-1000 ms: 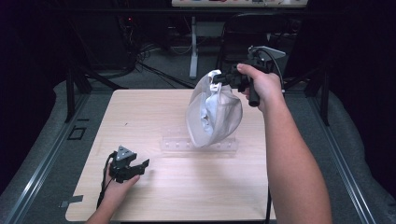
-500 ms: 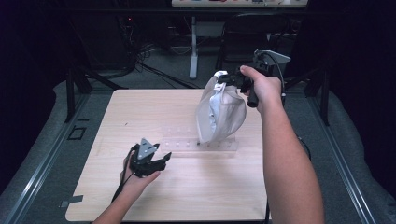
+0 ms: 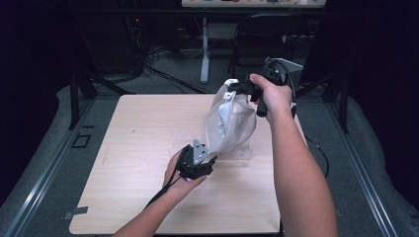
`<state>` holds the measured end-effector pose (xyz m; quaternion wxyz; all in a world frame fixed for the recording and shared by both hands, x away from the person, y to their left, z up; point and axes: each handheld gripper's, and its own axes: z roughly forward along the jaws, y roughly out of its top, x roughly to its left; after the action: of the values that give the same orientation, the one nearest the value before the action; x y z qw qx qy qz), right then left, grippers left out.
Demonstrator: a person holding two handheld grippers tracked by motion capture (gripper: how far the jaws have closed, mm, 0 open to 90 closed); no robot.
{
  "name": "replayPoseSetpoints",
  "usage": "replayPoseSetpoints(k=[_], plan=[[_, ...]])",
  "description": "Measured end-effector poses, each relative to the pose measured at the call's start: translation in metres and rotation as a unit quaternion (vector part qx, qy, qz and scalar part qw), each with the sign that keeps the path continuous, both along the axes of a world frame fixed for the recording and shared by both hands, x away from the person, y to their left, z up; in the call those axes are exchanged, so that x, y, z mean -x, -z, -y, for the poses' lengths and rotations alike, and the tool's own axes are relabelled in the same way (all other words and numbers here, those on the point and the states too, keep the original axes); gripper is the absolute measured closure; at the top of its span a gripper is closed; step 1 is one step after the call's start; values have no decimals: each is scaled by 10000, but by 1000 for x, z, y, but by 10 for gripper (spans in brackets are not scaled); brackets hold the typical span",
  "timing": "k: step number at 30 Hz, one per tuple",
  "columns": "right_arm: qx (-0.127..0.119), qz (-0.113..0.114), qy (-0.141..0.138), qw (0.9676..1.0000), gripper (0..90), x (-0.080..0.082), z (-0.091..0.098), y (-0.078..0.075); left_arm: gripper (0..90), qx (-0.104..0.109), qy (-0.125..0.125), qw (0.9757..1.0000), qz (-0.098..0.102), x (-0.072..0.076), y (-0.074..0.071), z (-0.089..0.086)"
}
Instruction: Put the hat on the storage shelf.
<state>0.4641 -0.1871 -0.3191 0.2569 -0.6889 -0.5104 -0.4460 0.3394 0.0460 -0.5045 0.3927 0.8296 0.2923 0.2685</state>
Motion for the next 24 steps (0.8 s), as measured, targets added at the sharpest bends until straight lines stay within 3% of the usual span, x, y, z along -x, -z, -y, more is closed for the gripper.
replayPoseSetpoints(k=[2,6,10,16,24], plan=[[6,6,-24,10000,837,0,-1,0,494,-120,-59,9999,40,-2,0,7],[-24,14,-34,10000,837,1,1,-1,702,-127,-67,9999,-69,-6,1,10],[8,54,-83,10000,834,2,2,-4,792,-88,70,9999,14,-6,-1,4],[2,121,-148,9998,833,2,-4,-8,824,318,294,9989,-155,-8,-4,-8],[155,69,-290,9994,831,-1,-19,-2,833,1046,550,9916,-528,-21,6,-33]])
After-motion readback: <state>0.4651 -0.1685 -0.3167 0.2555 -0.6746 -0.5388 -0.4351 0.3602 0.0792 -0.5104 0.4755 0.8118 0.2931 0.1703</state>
